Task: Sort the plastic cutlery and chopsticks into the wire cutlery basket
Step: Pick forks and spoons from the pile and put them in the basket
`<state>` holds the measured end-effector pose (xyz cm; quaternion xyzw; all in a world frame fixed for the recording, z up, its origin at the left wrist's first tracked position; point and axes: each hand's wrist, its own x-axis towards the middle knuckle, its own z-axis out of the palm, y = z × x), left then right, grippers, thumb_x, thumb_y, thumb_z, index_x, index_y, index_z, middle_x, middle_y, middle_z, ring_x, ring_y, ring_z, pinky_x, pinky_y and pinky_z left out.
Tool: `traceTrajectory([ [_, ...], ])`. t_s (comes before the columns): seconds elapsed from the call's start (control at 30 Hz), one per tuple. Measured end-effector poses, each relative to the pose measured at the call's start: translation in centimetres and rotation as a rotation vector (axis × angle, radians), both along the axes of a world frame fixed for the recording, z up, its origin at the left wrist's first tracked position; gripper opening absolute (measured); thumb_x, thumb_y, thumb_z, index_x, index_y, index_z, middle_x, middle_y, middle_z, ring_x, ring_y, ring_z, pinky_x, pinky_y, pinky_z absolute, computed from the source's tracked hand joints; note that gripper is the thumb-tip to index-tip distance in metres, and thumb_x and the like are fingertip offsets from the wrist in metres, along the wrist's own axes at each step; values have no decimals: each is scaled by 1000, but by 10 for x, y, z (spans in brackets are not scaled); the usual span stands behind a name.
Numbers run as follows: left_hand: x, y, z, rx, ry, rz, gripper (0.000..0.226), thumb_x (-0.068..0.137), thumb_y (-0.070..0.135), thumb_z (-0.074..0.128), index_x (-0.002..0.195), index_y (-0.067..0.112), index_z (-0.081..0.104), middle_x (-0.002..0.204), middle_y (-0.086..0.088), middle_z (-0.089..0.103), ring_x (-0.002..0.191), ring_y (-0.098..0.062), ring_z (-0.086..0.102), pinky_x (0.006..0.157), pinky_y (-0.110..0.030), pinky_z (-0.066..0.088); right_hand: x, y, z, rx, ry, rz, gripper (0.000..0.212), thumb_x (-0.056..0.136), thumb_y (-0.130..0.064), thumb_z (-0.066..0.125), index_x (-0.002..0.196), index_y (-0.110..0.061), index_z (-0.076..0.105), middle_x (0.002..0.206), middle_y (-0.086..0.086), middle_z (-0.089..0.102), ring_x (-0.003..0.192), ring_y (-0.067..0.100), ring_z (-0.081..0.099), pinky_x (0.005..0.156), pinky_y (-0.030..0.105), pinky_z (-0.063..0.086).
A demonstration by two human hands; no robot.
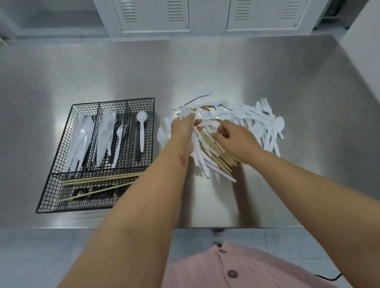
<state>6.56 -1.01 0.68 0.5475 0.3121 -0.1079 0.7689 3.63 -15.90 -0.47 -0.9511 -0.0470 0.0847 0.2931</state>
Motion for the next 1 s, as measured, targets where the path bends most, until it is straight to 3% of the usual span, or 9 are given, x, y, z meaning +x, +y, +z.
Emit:
traceTrajectory([
  [0.1, 2, -16, -1, -25, 50, -22, 31, 99, 15, 52, 129, 5, 50, 80, -7, 57, 63, -19, 58, 62, -30, 52, 7, -27, -5, -63, -90, -141, 17, 98, -29, 47, 105, -16, 56, 96, 2, 66, 87, 25, 62, 78, 40, 50],
  [0.2, 1, -27, -2, -68, 95, -49, 25, 96, 11, 56, 120, 2, 55, 76, -8, 48, 54, -18, 48, 54, -29, 51, 15, -50, -13, -176, -160, -245, 21, 96, -20, 49, 115, -14, 58, 114, 7, 62, 103, 27, 58, 91, 44, 46],
  [0.3, 5, -29, -8, -65, 101, -95, 30, 94, 12, 62, 122, 3, 56, 81, -8, 48, 55, -16, 47, 52, -27, 53, 21, -67, -17, -352, -216, -289, 30, 96, -20, 51, 126, -16, 56, 124, 10, 55, 115, 30, 50, 95, 42, 39],
  [0.4, 17, -43, -7, -78, 126, -95, 22, 95, 16, 62, 111, 2, 58, 79, -8, 46, 53, -16, 46, 50, -27, 52, 41, -85, -25, -505, -177, -251, 34, 96, -24, 50, 130, -18, 53, 126, 10, 51, 117, 29, 45, 92, 39, 36],
  [0.5, 29, -56, -3, -76, 140, -95, 17, 96, 18, 60, 99, 2, 58, 72, -6, 48, 52, -16, 46, 50, -25, 51, 57, -95, -32, -593, -120, -206, 34, 97, -26, 47, 129, -18, 54, 127, 9, 51, 116, 28, 43, 90, 38, 35],
  [0.7, 31, -58, -9, -65, 145, -125, 18, 97, 21, 61, 98, 3, 58, 70, -6, 50, 52, -15, 46, 45, -22, 48, 58, -96, -32, -690, -123, -181, 25, 93, -23, 49, 117, -18, 57, 116, 5, 57, 108, 24, 47, 84, 37, 33],
  [0.87, 34, -67, -10, -66, 115, -134, 23, 95, 22, 63, 106, 3, 56, 74, -7, 51, 53, -16, 46, 49, -26, 48, 63, -98, -32, -598, -217, -182, 18, 94, -18, 46, 104, -19, 61, 101, 0, 63, 97, 23, 50, 78, 37, 28],
  [1.0, 31, -72, -8, -37, 97, -120, 47, 91, 29, 69, 125, 1, 53, 83, -9, 56, 59, -18, 52, 54, -29, 51, 57, -91, -22, -462, -286, -167, 13, 100, -20, 41, 106, -16, 52, 85, 2, 64, 74, 25, 54, 77, 37, 35],
])
